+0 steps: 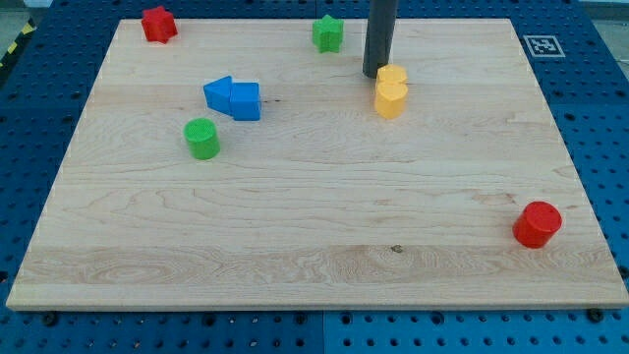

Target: Push the yellow hexagon along with yellow heart towards the center

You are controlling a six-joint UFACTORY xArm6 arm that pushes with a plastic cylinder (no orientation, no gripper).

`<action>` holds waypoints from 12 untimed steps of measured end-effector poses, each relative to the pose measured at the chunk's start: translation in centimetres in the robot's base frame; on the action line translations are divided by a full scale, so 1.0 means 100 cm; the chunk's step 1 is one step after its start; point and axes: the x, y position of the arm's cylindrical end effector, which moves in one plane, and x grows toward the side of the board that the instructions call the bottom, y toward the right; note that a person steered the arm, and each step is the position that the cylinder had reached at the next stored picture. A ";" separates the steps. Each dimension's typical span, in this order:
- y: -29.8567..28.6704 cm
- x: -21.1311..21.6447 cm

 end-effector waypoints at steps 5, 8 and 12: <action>0.058 0.000; 0.023 0.015; 0.032 0.057</action>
